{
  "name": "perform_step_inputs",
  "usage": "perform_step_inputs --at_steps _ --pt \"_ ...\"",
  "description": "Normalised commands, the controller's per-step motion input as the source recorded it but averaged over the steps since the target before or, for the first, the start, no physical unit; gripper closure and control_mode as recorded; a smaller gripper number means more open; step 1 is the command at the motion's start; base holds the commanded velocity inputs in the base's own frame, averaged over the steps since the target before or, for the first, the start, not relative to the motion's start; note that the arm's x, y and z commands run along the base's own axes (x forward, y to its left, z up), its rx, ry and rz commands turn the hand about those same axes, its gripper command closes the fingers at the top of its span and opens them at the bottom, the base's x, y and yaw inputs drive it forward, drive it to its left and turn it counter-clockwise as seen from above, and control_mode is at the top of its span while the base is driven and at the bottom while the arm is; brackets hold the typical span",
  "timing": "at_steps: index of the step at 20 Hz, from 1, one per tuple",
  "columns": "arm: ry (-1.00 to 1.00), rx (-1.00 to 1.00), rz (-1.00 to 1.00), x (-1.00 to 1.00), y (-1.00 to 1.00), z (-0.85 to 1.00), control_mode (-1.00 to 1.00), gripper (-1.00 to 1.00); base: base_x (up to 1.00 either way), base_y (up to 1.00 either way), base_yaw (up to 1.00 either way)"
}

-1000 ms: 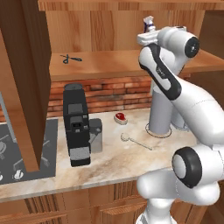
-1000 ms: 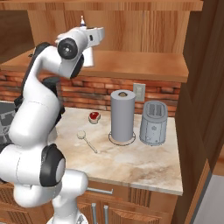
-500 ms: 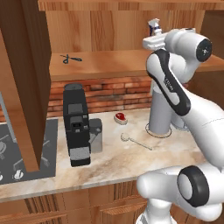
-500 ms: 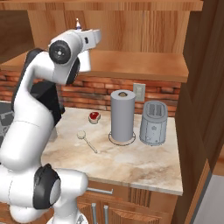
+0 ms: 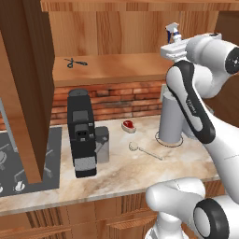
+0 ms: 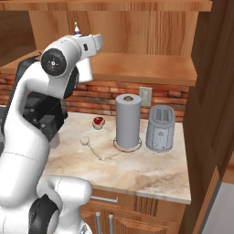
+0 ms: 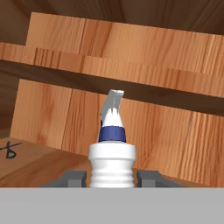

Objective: Pick the dish brush and spray from the cabinet and place them on the counter.

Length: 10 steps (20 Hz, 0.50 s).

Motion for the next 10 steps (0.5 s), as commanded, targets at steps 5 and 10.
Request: perform_step_inputs --at_steps 5,10 --pt "0.00 -0.01 0.00 -0.58 -0.08 0.00 -1.00 1.00 0.00 0.00 0.00" --pt "0.02 -0.02 0.00 -0.58 -0.08 0.00 -1.00 1.00 0.00 0.00 0.00"
